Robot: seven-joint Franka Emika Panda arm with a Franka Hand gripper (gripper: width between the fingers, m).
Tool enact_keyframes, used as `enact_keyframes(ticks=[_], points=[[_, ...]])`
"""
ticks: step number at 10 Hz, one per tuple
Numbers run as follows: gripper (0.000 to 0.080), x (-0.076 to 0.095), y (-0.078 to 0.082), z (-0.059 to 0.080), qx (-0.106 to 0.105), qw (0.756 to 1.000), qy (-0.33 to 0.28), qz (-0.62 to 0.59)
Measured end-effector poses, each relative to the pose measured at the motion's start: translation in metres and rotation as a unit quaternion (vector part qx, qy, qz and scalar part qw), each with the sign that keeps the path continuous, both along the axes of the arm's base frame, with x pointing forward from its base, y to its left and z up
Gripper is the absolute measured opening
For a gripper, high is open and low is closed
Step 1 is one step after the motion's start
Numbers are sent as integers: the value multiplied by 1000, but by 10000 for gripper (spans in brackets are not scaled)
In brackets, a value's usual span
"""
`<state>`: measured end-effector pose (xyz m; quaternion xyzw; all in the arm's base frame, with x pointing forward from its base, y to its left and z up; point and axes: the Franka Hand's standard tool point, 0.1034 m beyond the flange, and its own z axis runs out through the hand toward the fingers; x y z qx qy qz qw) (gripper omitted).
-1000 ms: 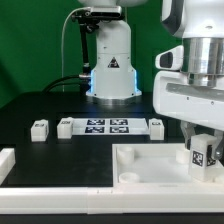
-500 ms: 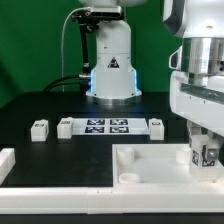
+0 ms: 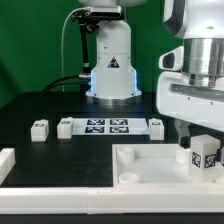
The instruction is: Assemble one leg
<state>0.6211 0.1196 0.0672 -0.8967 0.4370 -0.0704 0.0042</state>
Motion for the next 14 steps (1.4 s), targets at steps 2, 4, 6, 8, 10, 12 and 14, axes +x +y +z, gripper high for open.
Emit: enact_keyframes(ticks=[2,4,6,8,10,12,14], points=[[649,1,0,1,-19,992,6,127],[649,2,-4,2,-37,962,18,269],[649,3,-4,4,-51,926,26,372],[649,3,-5,5,-61,885,33,460],[649,1,-5,4,-73,861,40,502],[559,2,-7,4,-73,862,40,499],[350,2,-7,4,-72,866,39,494]])
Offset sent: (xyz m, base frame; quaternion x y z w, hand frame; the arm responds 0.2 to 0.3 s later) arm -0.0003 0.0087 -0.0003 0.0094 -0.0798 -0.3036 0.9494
